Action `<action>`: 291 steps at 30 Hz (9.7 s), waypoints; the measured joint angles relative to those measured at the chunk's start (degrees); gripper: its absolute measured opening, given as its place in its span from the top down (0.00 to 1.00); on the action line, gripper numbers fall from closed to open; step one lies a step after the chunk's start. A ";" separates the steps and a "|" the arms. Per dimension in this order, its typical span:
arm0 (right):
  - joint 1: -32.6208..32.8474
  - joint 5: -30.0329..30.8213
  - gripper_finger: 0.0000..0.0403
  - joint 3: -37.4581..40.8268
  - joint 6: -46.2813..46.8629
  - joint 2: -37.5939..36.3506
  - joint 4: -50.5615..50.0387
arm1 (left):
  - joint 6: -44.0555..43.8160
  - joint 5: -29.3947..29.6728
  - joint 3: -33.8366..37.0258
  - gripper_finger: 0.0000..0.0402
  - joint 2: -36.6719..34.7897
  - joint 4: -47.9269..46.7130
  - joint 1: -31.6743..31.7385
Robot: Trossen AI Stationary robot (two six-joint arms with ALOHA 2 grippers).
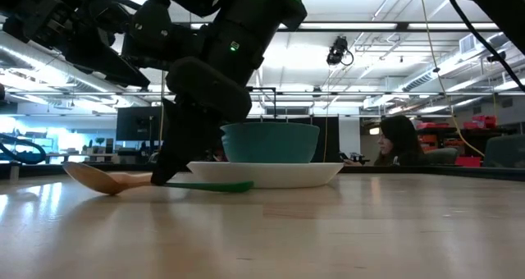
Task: Set table place
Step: Put the green spoon into the green bowl, then return to Home Position
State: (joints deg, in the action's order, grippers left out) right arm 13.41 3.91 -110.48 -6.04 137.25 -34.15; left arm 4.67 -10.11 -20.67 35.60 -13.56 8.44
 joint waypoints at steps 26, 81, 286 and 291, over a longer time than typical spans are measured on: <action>0.00 -2.76 0.85 0.00 0.48 0.00 -1.55 | 0.00 0.00 0.00 0.56 0.00 0.00 0.00; -1.73 -4.01 0.75 -1.19 1.33 2.10 0.29 | 0.00 0.02 -0.02 0.55 0.02 0.13 0.00; 5.28 13.89 0.82 44.91 39.88 -76.81 -28.26 | -0.02 0.00 -0.02 0.56 0.00 0.42 0.00; 8.46 9.65 0.82 65.49 38.65 -85.67 0.07 | 0.00 0.02 -0.02 0.55 0.00 0.42 0.00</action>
State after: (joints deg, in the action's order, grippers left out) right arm 21.87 13.55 -44.99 32.61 51.59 -34.09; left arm 4.67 -10.09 -20.69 35.60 -13.15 8.44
